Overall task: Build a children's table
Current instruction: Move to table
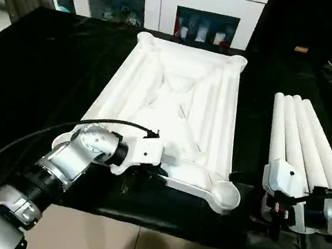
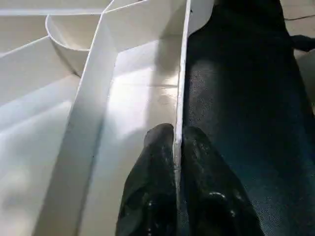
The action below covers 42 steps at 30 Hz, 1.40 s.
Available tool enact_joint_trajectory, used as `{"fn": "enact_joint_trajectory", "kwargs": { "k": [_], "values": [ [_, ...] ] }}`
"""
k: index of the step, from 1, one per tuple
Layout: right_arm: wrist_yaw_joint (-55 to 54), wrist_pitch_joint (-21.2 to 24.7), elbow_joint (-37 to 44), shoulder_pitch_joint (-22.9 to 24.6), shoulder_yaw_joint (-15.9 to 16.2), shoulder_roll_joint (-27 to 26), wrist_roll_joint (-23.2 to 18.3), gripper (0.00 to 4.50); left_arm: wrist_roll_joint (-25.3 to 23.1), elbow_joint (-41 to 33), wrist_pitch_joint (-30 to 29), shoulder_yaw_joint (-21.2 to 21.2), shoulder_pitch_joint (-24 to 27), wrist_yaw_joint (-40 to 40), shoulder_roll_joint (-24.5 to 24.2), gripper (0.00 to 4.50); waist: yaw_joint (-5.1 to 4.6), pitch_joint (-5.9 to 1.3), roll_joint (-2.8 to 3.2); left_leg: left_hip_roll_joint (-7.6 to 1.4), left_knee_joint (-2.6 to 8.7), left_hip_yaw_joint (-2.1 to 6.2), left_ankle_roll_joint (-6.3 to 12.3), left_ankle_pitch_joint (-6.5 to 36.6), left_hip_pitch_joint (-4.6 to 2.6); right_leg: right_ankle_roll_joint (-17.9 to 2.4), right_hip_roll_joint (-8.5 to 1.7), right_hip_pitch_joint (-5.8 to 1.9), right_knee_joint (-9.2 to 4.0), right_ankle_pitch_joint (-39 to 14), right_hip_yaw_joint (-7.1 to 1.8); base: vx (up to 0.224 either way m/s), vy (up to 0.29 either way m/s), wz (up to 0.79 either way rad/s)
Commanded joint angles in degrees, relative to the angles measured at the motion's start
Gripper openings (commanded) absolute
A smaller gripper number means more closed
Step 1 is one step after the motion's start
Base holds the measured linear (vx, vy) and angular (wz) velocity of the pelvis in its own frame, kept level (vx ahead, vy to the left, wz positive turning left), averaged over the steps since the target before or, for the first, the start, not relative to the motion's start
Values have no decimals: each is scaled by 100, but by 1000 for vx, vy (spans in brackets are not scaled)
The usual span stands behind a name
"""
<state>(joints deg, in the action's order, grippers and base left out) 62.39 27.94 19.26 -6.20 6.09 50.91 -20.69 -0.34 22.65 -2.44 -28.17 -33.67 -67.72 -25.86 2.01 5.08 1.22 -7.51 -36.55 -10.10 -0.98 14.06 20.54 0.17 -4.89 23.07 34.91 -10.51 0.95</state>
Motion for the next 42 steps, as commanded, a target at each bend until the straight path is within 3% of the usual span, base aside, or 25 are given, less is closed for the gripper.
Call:
{"fn": "enact_joint_trajectory", "kwargs": {
  "k": [1, 6, 10, 11, 14, 16, 25, 39, 41, 42],
  "values": [
    [-21, -76, 89, 53, 30, 57, 46, 450, -161, 34, -36, -7, -11, 154, -92, 16, 33, -359, -35, -561, 576, 227, 490, 783, -18, -1927, -444, -309, -360, -731, -238, 0, 0, 0],
    [-45, -104, 84, 73, 35, 19, 72, 450, -104, -98, -70, 280, 254, 383, -301, 5, -7, -365, -55, -559, 578, 244, 469, 765, 19, -1864, -450, -331, -356, -819, -231, 0, 0, 0],
    [-54, -129, 40, 40, 46, -2, 104, 450, -115, -157, -3, 402, 409, 413, -427, 5, -23, -370, -60, -548, 572, 235, 508, 708, 15, -1841, -445, -323, -366, -867, -233, 0, 0, 0],
    [-51, -135, 20, 32, 49, -3, 111, 450, -139, -160, 9, 425, 442, 455, -459, 5, -31, -371, -84, -544, 571, 224, 513, 716, 2, -1824, -436, -312, -377, -932, -235, 0, 0, 0],
    [-33, -142, -15, 9, 53, -4, 144, 450, -161, -150, 171, 535, 561, 532, -561, 5, -26, -365, -65, -550, 572, 224, 504, 715, -9, -1812, -429, -297, -378, -1009, -236, 0, 0, 0],
    [-21, -150, -38, -13, 65, -3, 163, 450, -133, -113, 307, 597, 601, 545, -590, 5, -34, -365, -102, -551, 577, 224, 517, 709, -1, -1790, -425, -296, -378, -1029, -233, 0, 0, 0],
    [16, -234, -152, -112, 119, 10, 242, 450, -204, 93, 595, 766, 560, 743, -734, 5, 0, -394, -103, -542, 546, 200, 592, 477, -30, -1854, -418, -287, -326, -649, -229, 0, 0, 0],
    [-22, -310, -222, -139, 120, -18, 360, 450, -295, 333, 1199, 864, 515, 997, -731, 5, 5, -399, -105, -544, 543, 200, 573, 506, -33, -1819, -424, -293, -327, -708, -231, 0, 0, 0],
    [-73, -286, -227, -143, 89, -52, 343, 450, -107, 289, 1087, 957, 504, 860, -688, 31, 8, -400, -105, -537, 539, 197, 574, 482, -32, -1839, -425, -293, -321, -666, -230, 0, 0, 0],
    [-144, -241, -241, -171, 51, -99, 328, 450, 222, 187, 876, 1116, 486, 623, -626, 47, 7, -401, -105, -535, 537, 192, 566, 462, -33, -1847, -425, -292, -317, -651, -231, 0, 0, 0]
  ]
}}
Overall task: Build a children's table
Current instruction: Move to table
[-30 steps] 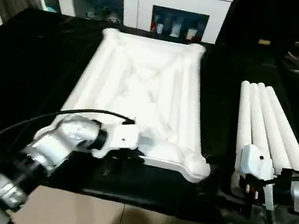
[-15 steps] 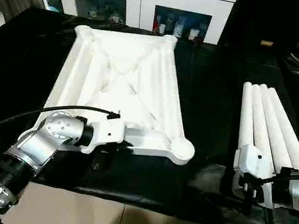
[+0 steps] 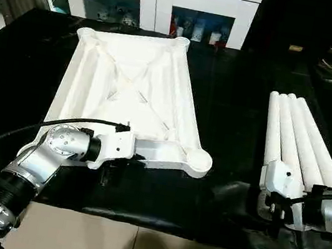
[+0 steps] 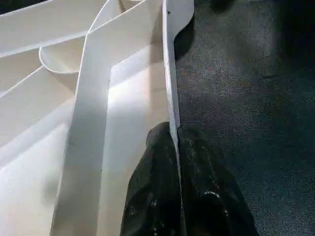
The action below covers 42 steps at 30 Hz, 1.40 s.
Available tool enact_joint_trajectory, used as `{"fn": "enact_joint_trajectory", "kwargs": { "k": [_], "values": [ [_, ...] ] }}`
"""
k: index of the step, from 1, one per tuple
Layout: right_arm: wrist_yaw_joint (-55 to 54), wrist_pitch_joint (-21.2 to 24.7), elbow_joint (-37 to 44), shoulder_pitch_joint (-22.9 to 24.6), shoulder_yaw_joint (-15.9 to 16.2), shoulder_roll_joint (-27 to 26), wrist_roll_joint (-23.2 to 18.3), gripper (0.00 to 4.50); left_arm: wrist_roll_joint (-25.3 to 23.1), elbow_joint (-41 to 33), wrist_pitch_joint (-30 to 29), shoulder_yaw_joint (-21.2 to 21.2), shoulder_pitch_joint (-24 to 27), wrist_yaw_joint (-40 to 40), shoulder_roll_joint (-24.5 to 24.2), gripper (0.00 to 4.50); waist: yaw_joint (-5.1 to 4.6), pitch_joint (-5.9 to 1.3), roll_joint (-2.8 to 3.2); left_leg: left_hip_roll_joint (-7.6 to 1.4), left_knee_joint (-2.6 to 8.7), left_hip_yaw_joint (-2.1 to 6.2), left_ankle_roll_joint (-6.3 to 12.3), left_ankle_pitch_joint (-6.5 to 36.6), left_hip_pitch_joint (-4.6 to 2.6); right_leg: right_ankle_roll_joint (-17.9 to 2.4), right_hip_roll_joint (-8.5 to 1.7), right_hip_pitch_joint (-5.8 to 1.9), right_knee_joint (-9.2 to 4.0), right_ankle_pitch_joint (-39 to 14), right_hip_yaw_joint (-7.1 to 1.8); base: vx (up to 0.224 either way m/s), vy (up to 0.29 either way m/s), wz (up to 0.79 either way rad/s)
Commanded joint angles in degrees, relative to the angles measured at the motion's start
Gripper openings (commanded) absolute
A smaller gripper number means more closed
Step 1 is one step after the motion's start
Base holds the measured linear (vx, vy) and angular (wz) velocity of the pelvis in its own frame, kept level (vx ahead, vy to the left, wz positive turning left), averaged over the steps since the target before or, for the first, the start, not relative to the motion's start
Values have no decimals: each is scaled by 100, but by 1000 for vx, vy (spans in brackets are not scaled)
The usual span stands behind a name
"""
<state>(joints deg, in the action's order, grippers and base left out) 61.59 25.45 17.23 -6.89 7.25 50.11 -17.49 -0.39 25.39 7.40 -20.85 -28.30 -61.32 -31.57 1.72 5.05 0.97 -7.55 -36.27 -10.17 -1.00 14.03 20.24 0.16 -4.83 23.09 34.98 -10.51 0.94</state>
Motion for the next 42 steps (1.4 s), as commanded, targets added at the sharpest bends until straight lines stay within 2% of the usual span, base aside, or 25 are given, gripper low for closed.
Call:
{"fn": "enact_joint_trajectory", "kwargs": {
  "k": [1, 5, 7, 9, 10, 12, 14, 15, 16, 18, 19, 20, 21, 22, 24, 26, 28, 29, 31, 34, 37, 39, 40, 41, 42],
  "values": [
    [-83, 20, -46, -116, -77, -34, 12, 450, 337, -129, -156, 438, -56, -79, -41, 59, 39, -405, -75, -527, 503, 199, 560, 412, -7, -1882, -426, -291, -315, -600, -224, 0, 0, 0],
    [-117, 57, -52, -131, -123, -67, -17, 450, 520, -351, -58, 588, -43, -51, -57, 91, 52, -401, -81, -536, 497, 188, 634, 347, -12, -1975, -417, -283, -296, -375, -216, 0, 0, 0],
    [-105, 122, -1, -116, -176, -77, -110, 450, 790, -717, -305, 727, 30, -125, -98, 107, 66, -390, -83, -538, 501, 185, 640, 364, -15, -1979, -422, -287, -285, -407, -217, 0, 0, 0],
    [-191, 307, 114, -78, -327, -140, -303, 450, 1229, -1286, -608, 1109, 145, 71, -95, 108, 73, -389, -92, -543, 497, 184, 647, 314, -13, -1991, -433, -297, -267, -350, -220, 0, 0, 0],
    [-192, 309, 116, -77, -329, -141, -306, 450, 1234, -1292, -612, 1114, 147, 74, -95, 108, 75, -389, -93, -543, 494, 184, 656, 284, -13, -2005, -430, -291, -266, -327, -217, 0, 0, 0],
    [-351, 454, 247, -51, -518, -277, -525, 450, 1501, -1634, -944, 1473, 246, 407, -29, 108, 76, -379, -78, -534, 491, 182, 649, 309, -12, -2014, -417, -287, -265, -379, -213, 0, 0, 0],
    [-619, 542, 372, -23, -671, -449, -629, 450, 1451, -1880, -1183, 1835, 423, 1044, 114, 108, 71, -364, -88, -533, 498, 187, 587, 413, -2, -1984, -414, -291, -293, -561, -207, 0, 0, 0],
    [-1000, 594, 379, -60, -679, -681, -509, 450, 1352, -1990, -1248, 2140, 636, 1812, 430, 108, 54, -363, -100, -527, 493, 188, 546, 448, 15, -1923, -398, -295, -303, -652, -205, 0, 0, 0],
    [-1076, 598, 375, -68, -675, -724, -472, 450, 1340, -2008, -1278, 2185, 673, 1939, 488, 108, 39, -363, -99, -529, 496, 189, 515, 438, 19, -1911, -399, -299, -308, -670, -206, 0, 0, 0],
    [-1755, 744, 262, -182, -616, -1087, -107, 450, 1214, -2211, -1584, 2391, 940, 2740, 897, 108, 12, -364, -117, -511, 505, 183, 432, 497, 4, -1785, -367, -276, -351, -912, -209, 0, 0, 0],
    [-2080, 875, 185, -249, -607, -1273, 30, 450, 1117, -2338, -1677, 2452, 1070, 3078, 1081, 108, -6, -347, -135, -498, 520, 191, 410, 506, 26, -1716, -354, -273, -375, -999, -203, 0, 0, 0],
    [-2145, 901, 169, -262, -606, -1310, 58, 450, 1098, -2364, -1695, 2464, 1096, 3145, 1118, 108, -5, -369, -123, -508, 511, 197, 371, 465, 9, -1691, -355, -278, -350, -969, -203, 0, 0, 0],
    [-3184, 2207, -171, -638, -653, -1966, 403, 450, 782, -2783, -2137, 2482, 1497, 3925, 1566, 108, -26, -347, -151, -487, 521, 187, 367, 464, 10, -1636, -327, -253, -383, -1040, -211, 0, 0, 0],
    [-3396, 2270, -241, -715, -687, -2114, 456, 450, 700, -2870, -2121, 2435, 1568, 4027, 1651, 108, -82, -345, -148, -476, 536, 224, 340, 354, 59, -1675, -333, -273, -369, -996, -193, 0, 0, 0],
    [-3877, 2170, -323, -878, -827, -2504, 415, 450, 541, -3116, -2088, 2303, 1686, 4295, 1839, 108, -47, -362, -148, -477, 525, 197, 270, 529, -9, -1545, -329, -236, -412, -1221, -214, 0, 0, 0],
    [-3972, 2040, -248, -908, -829, -2621, 298, 450, 400, -3236, -2068, 2263, 1677, 4537, 1940, 108, -17, -372, -149, -488, 525, 192, 281, 357, -2, -1506, -315, -232, -376, -825, -212, 0, 0, 0],
    [-4197, 1732, -189, -910, -610, -2683, 596, 450, 309, -3321, -2166, 2267, 1599, 4808, 2070, 108, 29, -379, -151, -508, 503, 185, 375, 26, -3, -1542, -317, -227, -316, -226, -202, 0, 0, 0],
    [-4321, 1781, -226, -915, -617, -2774, 624, 450, 289, -3328, -2201, 2284, 1558, 4951, 2143, 108, 32, -378, -173, -496, 498, 172, 402, 2, -10, -1550, -307, -227, -316, -179, -203, 0, 0, 0],
    [-4692, 2055, -377, -936, -750, -3129, 587, 450, 318, -3244, -2315, 2386, 1433, 5260, 2314, 108, 18, -375, -169, -469, 495, 177, 451, -55, 28, -1606, -320, -246, -305, -150, -208, 0, 0, 0],
    [-5212, 2748, -566, -1155, -959, -3533, 862, 450, 260, -3346, -2382, 2178, 1447, 5056, 2268, 108, -10, -369, -171, -448, 510, 191, 405, 19, 39, -1533, -312, -252, -331, -458, -201, 0, 0, 0],
    [-5397, 3125, -643, -1349, -1316, -3794, 767, 450, 130, -3544, -2452, 1844, 1539, 4647, 2077, 108, -14, -384, -169, -447, 511, 185, 359, 26, 23, -1454, -310, -235, -323, -530, -206, 0, 0, 0],
    [-5640, 3503, -735, -1563, -1474, -3635, 836, 450, 194, -3733, -2377, 1431, 1617, 3898, 1694, 108, -5, -392, -184, -443, 507, 176, 331, -155, 5, -1396, -286, -227, -296, -323, -195, 0, 0, 0],
    [-5702, 3572, -790, -1636, -1516, -3550, 840, 450, 237, -3796, -2341, 1291, 1645, 3607, 1534, 108, -2, -397, -162, -431, 502, 174, 342, -286, -1, -1374, -274, -217, -268, -213, -192, 0, 0, 0],
    [-5702, 3572, -790, -1636, -1516, -3550, 840, 450, 237, -3796, -2341, 1291, 1645, 3607, 1534, 108, -12, -385, -187, -431, 504, 159, 342, -282, -5, -1374, -272, -208, -282, -215, -193, 0, 0, 0],
    [-5750, 3594, -853, -1702, -1539, -3473, 857, 450, 297, -3859, -2377, 1173, 1656, 3388, 1384, 108, -4, -384, -172, -431, 499, 147, 312, -274, -11, -1389, -278, -211, -274, -201, -195, 0, 0, 0]
  ]
}}
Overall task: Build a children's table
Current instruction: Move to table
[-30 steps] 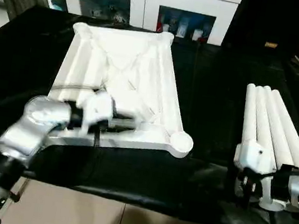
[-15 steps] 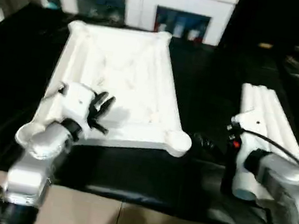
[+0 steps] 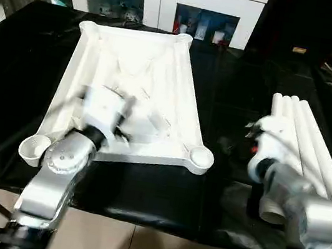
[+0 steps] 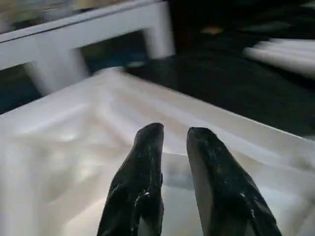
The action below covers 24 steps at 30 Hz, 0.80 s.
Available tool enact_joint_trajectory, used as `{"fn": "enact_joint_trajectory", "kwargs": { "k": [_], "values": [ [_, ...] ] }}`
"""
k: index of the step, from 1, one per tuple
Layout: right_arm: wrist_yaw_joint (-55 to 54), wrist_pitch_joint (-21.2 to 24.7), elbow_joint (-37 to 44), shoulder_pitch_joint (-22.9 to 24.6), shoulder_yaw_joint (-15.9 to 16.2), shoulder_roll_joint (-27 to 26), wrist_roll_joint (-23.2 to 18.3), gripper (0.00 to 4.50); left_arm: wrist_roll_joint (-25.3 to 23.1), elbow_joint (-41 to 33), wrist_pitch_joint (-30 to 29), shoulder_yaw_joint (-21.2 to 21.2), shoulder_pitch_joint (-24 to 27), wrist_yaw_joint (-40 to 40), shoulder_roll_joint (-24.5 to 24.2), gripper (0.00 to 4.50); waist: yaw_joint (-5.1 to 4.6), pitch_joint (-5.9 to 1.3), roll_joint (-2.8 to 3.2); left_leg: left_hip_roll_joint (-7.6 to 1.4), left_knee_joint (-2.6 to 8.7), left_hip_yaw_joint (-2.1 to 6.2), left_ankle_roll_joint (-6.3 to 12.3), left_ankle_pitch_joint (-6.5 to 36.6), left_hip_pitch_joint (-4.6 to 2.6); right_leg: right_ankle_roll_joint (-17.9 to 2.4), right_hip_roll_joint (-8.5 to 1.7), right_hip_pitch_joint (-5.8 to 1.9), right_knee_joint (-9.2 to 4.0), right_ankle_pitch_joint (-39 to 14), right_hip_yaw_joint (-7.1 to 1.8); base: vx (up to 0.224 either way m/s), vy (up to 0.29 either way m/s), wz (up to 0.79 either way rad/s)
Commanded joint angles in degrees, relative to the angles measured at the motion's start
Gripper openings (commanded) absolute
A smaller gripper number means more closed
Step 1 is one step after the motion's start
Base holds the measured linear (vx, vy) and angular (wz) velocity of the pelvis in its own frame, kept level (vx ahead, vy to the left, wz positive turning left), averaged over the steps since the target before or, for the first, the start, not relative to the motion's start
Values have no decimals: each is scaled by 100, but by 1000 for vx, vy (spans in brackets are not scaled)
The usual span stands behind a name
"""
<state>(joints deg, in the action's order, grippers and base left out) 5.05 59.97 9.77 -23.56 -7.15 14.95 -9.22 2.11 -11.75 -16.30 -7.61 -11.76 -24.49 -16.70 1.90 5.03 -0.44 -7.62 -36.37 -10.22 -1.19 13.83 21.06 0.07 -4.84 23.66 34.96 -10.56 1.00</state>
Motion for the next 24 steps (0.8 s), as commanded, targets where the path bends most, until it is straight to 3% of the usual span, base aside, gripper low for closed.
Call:
{"fn": "enact_joint_trajectory", "kwargs": {
  "k": [1, 3, 4, 5, 6, 8, 9, 17, 24],
  "values": [
    [-107, 158, -126, -55, -107, 63, 37, 450, 61, -159, -11, -180, 2, -355, -142, 108, -21, -377, -36, -419, 507, 142, 320, -228, -93, -1377, -279, -263, -278, -214, -206, 0, 0, 0],
    [-160, 272, -210, -164, -173, 126, 90, 450, 142, -233, -43, -278, -7, -580, -289, 108, -30, -372, -44, -424, 519, 141, 252, -108, -87, -1393, -295, -278, -290, -312, -214, 0, 0, 0],
    [-121, 738, -356, -353, -21, 411, 303, 450, 288, -368, -112, -341, -43, -846, -438, 108, -31, -389, -49, -414, 517, 150, 232, -119, -94, -1407, -282, -289, -265, -318, -205, 0, 0, 0],
    [-118, 782, -365, -369, -7, 433, 320, 450, 302, -381, -119, -345, -46, -867, -449, 108, -35, -386, -61, -411, 519, 143, 227, -127, -97, -1407, -273, -287, -267, -320, -204, 0, 0, 0],
    [-74, 1181, -456, -517, -34, 531, 349, 450, 451, -547, -195, -381, -77, -1092, -557, 108, -37, -377, -52, -411, 517, 137, 187, -116, -95, -1426, -276, -287, -269, -342, -207, 0, 0, 0],
    [-94, 1286, -489, -571, -159, 471, 311, 450, 511, -624, -253, -393, -80, -1173, -589, 108, -36, -388, -76, -406, 506, 129, 179, -143, -90, -1436, -286, -301, -256, -312, -218, 0, 0, 0],
    [-103, 1564, -596, -663, -309, 401, 227, 450, 593, -730, -312, -418, -79, -1296, -639, 108, -41, -387, -100, -412, 505, 126, 190, -144, -75, -1435, -294, -308, -257, -312, -221, 0, 0, 0],
    [-186, 1792, -965, -758, -493, 269, 29, 450, 584, -889, -379, -438, -62, -1305, -642, 108, -21, -415, -105, -424, 498, 112, 86, -113, -87, -1434, -289, -309, -251, -435, -227, 0, 0, 0],
    [-139, 2000, -1280, -896, -662, 105, 130, 450, 558, -1007, -430, -514, -18, -1300, -684, 108, -9, -435, -122, -417, 483, 105, 67, -166, -69, -1421, -289, -316, -242, -455, -228, 0, 0, 0]
  ]
}}
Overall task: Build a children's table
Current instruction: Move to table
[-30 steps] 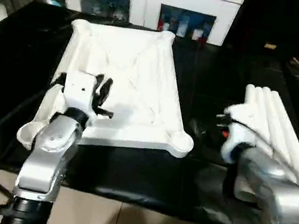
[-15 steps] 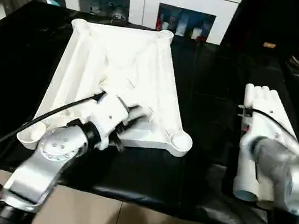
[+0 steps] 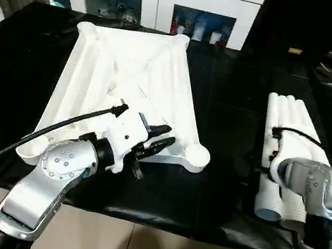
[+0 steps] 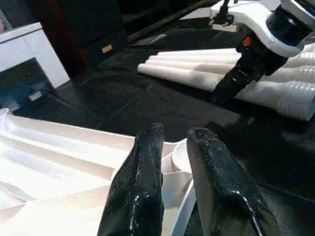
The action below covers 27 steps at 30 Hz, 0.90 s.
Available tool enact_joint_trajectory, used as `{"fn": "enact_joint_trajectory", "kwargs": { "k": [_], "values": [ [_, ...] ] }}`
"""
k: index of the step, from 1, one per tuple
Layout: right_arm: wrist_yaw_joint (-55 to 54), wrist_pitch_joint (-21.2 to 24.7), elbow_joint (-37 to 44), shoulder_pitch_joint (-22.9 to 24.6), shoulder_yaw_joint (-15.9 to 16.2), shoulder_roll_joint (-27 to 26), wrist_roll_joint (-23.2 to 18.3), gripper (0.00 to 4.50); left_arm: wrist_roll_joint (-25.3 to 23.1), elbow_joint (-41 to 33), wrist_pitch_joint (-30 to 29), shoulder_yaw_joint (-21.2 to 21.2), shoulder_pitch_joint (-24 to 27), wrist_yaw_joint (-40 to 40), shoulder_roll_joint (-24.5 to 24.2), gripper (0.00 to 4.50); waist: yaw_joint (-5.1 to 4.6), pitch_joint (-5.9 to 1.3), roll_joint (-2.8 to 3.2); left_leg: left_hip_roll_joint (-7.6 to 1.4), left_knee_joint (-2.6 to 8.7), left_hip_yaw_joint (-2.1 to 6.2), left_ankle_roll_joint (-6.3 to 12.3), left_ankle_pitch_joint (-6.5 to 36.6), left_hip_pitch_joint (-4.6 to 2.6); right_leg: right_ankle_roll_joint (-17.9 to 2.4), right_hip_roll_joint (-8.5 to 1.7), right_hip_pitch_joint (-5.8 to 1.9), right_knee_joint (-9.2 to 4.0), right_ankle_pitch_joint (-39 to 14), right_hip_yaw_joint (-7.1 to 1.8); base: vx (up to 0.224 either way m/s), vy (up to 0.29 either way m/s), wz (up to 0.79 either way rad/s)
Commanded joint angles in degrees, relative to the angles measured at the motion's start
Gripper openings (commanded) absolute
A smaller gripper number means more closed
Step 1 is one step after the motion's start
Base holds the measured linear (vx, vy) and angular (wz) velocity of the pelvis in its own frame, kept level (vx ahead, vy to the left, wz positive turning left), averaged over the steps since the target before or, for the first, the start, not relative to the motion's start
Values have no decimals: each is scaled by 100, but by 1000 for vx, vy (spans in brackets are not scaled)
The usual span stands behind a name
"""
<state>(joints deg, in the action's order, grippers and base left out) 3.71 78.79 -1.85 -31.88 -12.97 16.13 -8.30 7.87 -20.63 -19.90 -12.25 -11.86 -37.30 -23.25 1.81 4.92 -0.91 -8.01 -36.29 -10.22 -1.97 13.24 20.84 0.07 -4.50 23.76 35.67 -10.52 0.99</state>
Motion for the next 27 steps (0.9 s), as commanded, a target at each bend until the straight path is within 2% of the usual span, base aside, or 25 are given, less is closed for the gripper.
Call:
{"fn": "enact_joint_trajectory", "kwargs": {
  "k": [1, 3, 9, 19, 27],
  "values": [
    [-11, 108, -164, -73, -75, -8, 25, 431, -16, -127, -78, -54, -8, -25, -31, 108, 0, -426, -82, -376, 476, 101, 112, -61, -44, -1404, -315, -325, -315, -519, -226, 0, 0, 0],
    [-45, 140, -213, -85, -134, -41, -25, 431, -8, -145, -99, -55, -7, -26, -28, 108, 3, -425, -90, -373, 476, 100, 55, 36, -43, -1357, -312, -324, -329, -673, -228, 0, 0, 0],
    [-100, 237, -335, -98, -294, -130, -24, 383, 8, -182, -123, -59, -9, -40, -74, 108, 8, -438, -98, -371, 475, 103, -43, 144, -47, -1249, -308, -307, -336, -930, -225, 0, 0, 0],
    [-142, 171, -511, -103, -415, -195, -18, 288, -18, -183, -106, -43, -24, -24, -83, 108, 22, -466, -98, -360, 457, 98, 5, -73, -33, -1280, -297, -316, -298, -629, -217, 0, 0, 0],
    [-231, 158, -550, -130, -525, -270, 9, 220, -6, -190, -131, -29, -33, -6, -100, 108, 29, -475, -100, -362, 458, 97, -8, -52, -42, -1292, -292, -316, -293, -608, -212, 0, 0, 0]
  ]
}}
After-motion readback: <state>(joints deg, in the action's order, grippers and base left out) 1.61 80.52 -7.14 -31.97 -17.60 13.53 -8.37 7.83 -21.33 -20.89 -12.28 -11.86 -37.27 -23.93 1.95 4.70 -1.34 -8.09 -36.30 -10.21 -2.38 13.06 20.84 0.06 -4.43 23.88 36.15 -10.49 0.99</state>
